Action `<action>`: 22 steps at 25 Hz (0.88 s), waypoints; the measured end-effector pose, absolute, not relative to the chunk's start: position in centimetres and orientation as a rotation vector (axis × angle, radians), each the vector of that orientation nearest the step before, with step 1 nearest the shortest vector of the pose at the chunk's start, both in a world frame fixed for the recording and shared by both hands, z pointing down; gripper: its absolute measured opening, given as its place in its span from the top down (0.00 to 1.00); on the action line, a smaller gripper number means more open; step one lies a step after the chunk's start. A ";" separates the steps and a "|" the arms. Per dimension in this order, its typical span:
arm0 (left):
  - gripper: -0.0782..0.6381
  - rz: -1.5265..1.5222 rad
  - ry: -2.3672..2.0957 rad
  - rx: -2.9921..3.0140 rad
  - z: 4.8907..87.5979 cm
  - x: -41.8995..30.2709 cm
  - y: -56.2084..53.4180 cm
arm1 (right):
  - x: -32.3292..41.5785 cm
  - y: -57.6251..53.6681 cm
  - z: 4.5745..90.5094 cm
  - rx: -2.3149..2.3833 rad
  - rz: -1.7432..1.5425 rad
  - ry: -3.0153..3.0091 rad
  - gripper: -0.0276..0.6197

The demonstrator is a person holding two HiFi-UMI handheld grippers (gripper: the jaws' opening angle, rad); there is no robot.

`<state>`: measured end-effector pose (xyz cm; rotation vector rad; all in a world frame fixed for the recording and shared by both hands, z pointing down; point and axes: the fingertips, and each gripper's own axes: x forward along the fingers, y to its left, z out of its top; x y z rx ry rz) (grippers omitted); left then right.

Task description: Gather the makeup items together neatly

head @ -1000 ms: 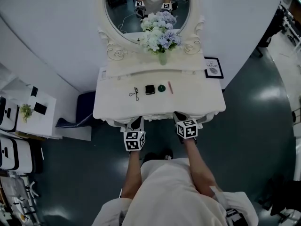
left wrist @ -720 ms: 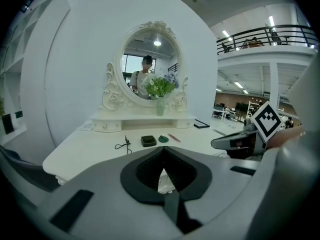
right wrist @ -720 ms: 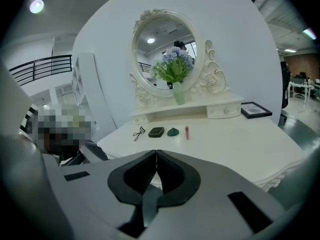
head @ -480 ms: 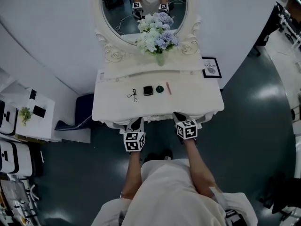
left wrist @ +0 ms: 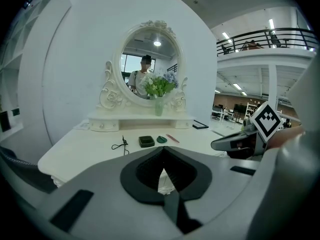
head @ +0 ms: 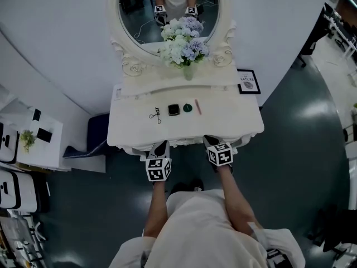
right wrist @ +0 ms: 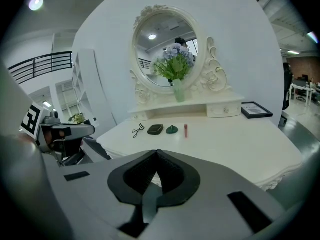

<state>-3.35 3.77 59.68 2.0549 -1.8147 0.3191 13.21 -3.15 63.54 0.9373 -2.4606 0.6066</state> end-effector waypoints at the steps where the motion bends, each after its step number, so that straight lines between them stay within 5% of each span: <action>1: 0.87 0.320 -1.813 2.057 59.6 -3.3 3.6 | 13.2 -3.2 63.5 0.936 0.604 -2.460 0.90; 22: 0.87 0.291 -1.798 2.043 60.2 -3.9 3.9 | 13.9 -3.8 63.9 1.017 0.583 -2.417 0.90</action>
